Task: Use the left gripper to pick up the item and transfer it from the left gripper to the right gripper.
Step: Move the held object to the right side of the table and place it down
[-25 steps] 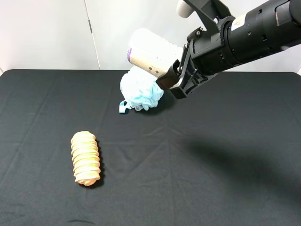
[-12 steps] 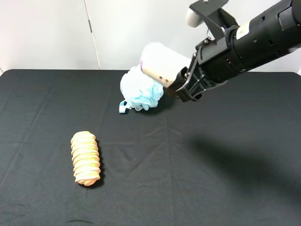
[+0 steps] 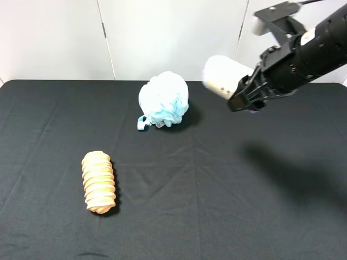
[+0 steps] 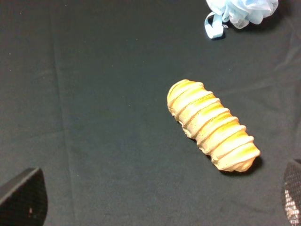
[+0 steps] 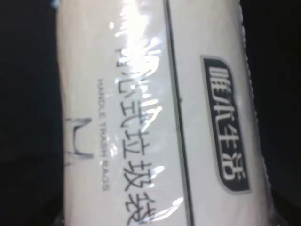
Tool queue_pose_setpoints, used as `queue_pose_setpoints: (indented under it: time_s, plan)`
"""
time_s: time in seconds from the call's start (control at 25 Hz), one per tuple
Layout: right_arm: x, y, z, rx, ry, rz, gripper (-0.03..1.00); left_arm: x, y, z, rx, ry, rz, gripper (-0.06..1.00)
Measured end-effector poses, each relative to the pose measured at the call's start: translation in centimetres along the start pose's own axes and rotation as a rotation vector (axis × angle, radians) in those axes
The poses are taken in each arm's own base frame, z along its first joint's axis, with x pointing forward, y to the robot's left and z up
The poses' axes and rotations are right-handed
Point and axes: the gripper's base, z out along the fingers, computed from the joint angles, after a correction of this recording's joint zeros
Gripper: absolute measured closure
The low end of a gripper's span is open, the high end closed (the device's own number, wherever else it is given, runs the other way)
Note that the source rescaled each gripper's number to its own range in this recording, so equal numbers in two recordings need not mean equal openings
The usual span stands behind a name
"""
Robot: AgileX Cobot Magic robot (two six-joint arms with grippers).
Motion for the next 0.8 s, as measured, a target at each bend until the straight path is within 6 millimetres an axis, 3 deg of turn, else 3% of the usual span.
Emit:
queue_pose_setpoints:
  time_s: [0.48,0.8]
  plan:
    - [1.7,-5.7,-0.6,0.127,0.057,0.152,0.97,0.0,0.0,0.0,0.000,0.000,0.000,-0.06]
    - [2.9,-7.2,2.5,0.114,0.169,0.225,0.97,0.0,0.0,0.0,0.000,0.000,0.000,-0.06]
